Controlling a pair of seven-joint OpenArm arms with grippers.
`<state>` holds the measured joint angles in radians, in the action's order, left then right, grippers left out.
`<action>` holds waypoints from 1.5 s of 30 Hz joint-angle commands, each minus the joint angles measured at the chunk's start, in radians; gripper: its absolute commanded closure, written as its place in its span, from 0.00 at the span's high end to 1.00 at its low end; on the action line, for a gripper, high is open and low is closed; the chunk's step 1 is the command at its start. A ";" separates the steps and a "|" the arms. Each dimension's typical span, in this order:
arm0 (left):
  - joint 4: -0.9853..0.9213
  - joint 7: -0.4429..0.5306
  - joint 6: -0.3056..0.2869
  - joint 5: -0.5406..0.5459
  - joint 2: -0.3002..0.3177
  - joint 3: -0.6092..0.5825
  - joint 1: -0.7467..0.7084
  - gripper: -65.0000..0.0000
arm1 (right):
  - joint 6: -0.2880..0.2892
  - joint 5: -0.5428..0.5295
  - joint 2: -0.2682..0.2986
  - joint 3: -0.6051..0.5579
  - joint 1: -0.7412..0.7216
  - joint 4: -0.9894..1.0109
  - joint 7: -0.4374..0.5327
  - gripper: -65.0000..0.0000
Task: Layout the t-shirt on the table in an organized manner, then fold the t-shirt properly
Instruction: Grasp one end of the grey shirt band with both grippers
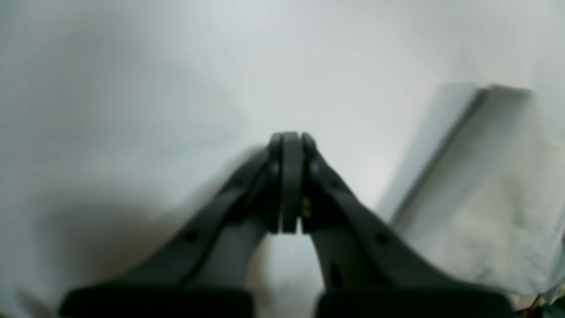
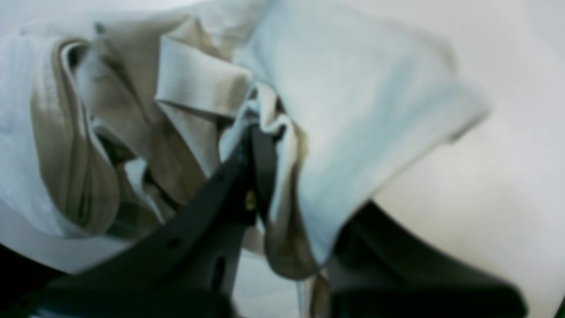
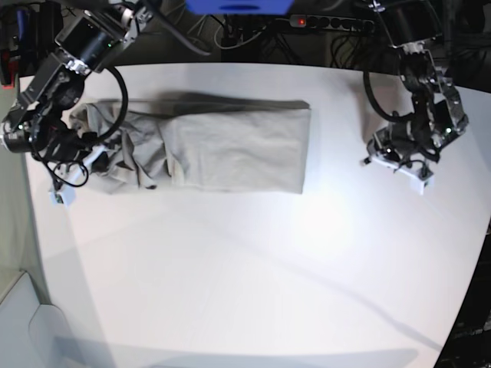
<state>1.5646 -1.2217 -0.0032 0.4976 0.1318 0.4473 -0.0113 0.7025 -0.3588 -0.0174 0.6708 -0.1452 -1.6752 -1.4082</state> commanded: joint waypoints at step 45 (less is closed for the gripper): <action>-0.201 0.098 0.065 -0.043 -0.126 -0.045 0.049 0.00 | -0.004 -0.012 -0.132 -0.618 0.081 -0.154 0.169 0.00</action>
<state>1.3674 -1.0733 0.0303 0.5198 0.0048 0.4038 0.0544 0.7025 -0.3447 -0.1467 0.0566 -0.0486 -1.8114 -1.2686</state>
